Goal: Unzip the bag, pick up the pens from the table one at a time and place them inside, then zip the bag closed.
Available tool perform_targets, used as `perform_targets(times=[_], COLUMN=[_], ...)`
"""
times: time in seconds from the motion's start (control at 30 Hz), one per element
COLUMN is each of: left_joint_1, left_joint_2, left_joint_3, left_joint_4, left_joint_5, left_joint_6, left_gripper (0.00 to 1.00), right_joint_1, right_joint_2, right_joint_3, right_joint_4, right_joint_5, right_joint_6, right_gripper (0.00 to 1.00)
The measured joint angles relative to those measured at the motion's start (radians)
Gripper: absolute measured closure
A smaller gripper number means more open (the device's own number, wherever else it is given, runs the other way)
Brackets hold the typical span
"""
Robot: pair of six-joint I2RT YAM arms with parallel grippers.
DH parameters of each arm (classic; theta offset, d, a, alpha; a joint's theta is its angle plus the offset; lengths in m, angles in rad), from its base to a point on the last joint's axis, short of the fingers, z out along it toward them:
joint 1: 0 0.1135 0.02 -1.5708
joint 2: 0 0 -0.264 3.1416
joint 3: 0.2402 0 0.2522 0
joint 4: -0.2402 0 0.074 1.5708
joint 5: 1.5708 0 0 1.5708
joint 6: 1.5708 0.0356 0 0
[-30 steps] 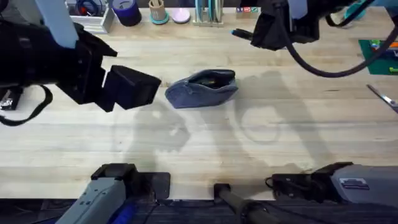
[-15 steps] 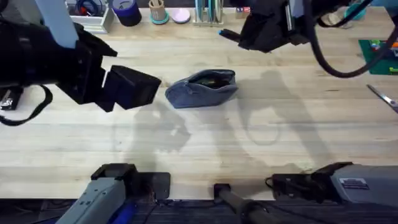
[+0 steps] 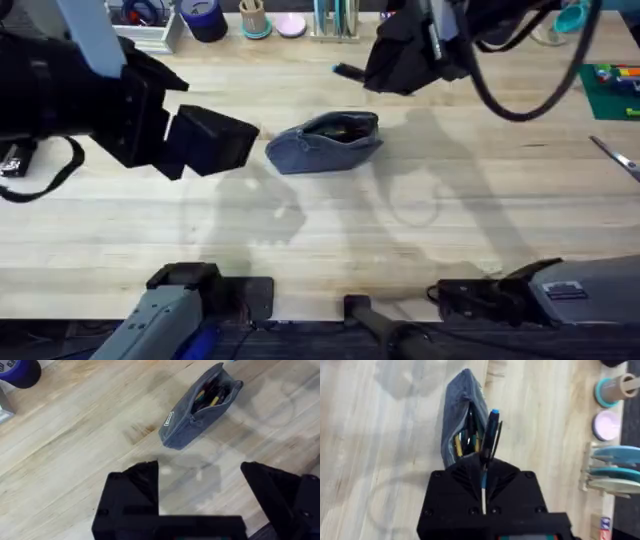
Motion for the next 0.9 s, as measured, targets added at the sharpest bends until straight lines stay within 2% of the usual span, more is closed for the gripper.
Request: perform_targets(times=[0.9], left_joint_1=[0.0], left_joint_2=[0.0], left_joint_3=[0.0], left_joint_4=[0.0], left_joint_5=[0.0], left_joint_6=[0.0], left_gripper=[0.006], right_joint_1=[0.034], right_joint_2=[0.265], right_joint_3=[0.0], right_joint_4=[0.015], right_joint_5=[-0.003], right_joint_6=[0.0], right_gripper=[0.971])
